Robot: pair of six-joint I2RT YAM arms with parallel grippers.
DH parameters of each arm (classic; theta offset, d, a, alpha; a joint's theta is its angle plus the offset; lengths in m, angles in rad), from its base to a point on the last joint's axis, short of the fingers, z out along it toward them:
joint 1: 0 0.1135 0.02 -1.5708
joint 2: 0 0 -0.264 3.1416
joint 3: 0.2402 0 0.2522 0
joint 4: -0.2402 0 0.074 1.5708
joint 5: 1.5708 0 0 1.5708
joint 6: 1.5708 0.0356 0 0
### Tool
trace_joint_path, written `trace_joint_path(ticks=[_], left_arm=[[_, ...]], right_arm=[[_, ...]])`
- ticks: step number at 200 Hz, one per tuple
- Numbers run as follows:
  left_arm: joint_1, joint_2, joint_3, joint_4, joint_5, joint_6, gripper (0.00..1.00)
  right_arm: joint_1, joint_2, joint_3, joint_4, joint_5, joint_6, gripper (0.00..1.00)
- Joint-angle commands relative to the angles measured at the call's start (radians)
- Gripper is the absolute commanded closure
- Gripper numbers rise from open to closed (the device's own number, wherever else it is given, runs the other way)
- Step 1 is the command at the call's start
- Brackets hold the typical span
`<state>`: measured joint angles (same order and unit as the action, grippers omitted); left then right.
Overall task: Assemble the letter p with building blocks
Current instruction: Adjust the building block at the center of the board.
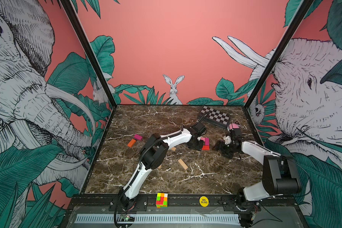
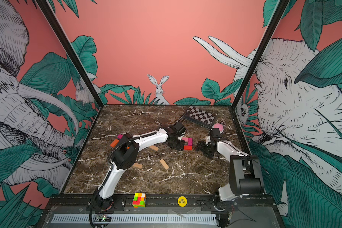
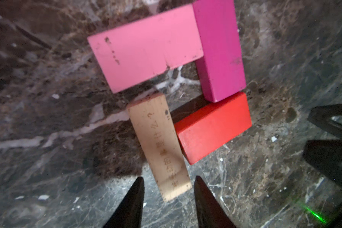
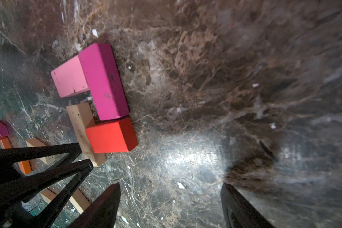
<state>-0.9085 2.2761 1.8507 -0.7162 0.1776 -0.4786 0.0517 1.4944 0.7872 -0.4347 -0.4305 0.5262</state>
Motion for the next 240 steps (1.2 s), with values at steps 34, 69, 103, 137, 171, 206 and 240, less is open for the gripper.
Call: trace_joint_path(ticks=[34, 69, 103, 137, 171, 206, 240], left_arm=[[-0.009, 0.019, 0.031, -0.051, -0.016, -0.014, 0.59], [-0.010, 0.020, 0.030, -0.052, -0.026, -0.019, 0.61], [-0.010, 0.021, 0.025, -0.044, -0.022, -0.023, 0.62], [-0.010, 0.022, 0.026, -0.049, -0.031, -0.027, 0.63], [-0.010, 0.030, 0.030, -0.053, -0.031, -0.038, 0.65], [-0.010, 0.031, 0.033, -0.054, -0.042, -0.040, 0.65], [-0.010, 0.035, 0.035, -0.059, -0.048, -0.054, 0.66]], right_arm=[[-0.007, -0.017, -0.017, 0.001, -0.013, -0.011, 0.19], [-0.010, -0.017, -0.022, 0.005, -0.015, -0.011, 0.19], [-0.010, -0.014, -0.020, 0.012, -0.019, -0.009, 0.19], [-0.012, 0.001, -0.016, 0.022, -0.028, -0.009, 0.19], [-0.013, 0.016, -0.016, 0.033, -0.038, -0.009, 0.19], [-0.012, 0.026, -0.014, 0.037, -0.044, -0.012, 0.19], [-0.012, 0.030, -0.014, 0.041, -0.051, -0.014, 0.19]])
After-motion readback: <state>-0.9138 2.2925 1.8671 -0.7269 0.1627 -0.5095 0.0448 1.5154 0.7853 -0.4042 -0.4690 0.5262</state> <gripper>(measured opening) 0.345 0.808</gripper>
